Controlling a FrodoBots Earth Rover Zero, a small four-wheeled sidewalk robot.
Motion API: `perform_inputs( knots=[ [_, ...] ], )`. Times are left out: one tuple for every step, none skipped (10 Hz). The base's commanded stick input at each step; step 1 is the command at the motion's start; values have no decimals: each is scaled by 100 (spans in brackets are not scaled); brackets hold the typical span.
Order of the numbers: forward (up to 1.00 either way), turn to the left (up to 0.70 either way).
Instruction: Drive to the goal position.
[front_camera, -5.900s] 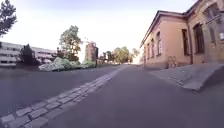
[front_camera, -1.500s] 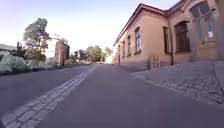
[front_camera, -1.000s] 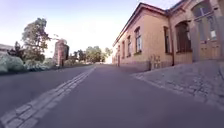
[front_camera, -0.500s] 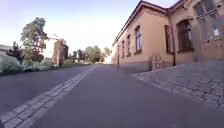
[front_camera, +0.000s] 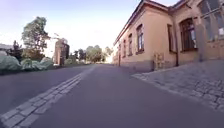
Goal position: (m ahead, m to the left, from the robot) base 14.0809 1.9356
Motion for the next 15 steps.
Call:
perform_inputs(
  knots=[
    [50,50],
    [50,50],
    [50,50],
    [50,0],
    [50,0],
    [50,0],
    [50,0],
    [50,0],
    [50,0],
    [50,0],
    [50,0],
    [50,0],
    [50,0],
    [50,0],
    [50,0]
  ],
)
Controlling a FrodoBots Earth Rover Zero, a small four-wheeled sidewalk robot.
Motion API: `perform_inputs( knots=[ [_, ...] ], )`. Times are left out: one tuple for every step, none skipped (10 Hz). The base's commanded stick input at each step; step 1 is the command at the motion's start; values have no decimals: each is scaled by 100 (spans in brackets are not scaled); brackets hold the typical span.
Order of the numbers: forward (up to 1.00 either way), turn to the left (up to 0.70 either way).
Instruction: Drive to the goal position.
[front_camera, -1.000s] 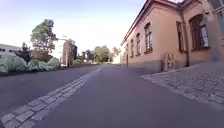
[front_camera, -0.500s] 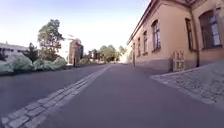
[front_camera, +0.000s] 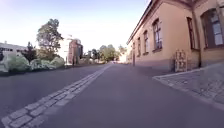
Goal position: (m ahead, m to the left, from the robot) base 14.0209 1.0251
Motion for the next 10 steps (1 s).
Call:
perform_inputs(
  knots=[
    [50,0],
    [50,0],
    [50,0],
    [50,0],
    [50,0],
    [50,0],
    [50,0],
    [50,0],
    [50,0],
    [50,0]
  ],
)
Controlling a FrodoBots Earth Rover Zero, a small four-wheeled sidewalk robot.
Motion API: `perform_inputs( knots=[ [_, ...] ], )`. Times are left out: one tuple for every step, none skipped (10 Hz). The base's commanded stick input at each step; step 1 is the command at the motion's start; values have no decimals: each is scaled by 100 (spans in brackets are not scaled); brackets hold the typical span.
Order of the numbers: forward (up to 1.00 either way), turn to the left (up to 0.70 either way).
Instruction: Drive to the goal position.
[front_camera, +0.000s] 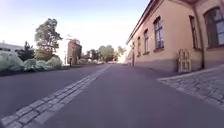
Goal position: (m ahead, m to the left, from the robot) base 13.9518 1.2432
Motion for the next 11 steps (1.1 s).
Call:
perform_inputs(
  knots=[
    [50,0],
    [50,0],
    [50,0],
    [50,0],
    [50,0],
    [50,0],
    [50,0],
    [50,0],
    [50,0],
    [50,0],
    [50,0]
  ],
)
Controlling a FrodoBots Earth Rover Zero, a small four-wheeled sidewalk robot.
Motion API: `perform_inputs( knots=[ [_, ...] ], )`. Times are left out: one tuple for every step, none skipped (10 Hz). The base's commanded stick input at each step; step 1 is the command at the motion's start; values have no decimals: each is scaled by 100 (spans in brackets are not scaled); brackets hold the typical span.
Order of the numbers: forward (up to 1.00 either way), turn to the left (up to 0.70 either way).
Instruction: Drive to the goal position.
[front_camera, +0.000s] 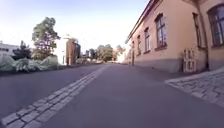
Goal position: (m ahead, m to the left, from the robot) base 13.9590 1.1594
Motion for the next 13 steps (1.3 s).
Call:
perform_inputs(
  knots=[
    [50,0],
    [50,0],
    [50,0],
    [50,0],
    [50,0],
    [50,0],
    [50,0],
    [50,0],
    [50,0],
    [50,0],
    [50,0],
    [50,0],
    [50,0]
  ],
)
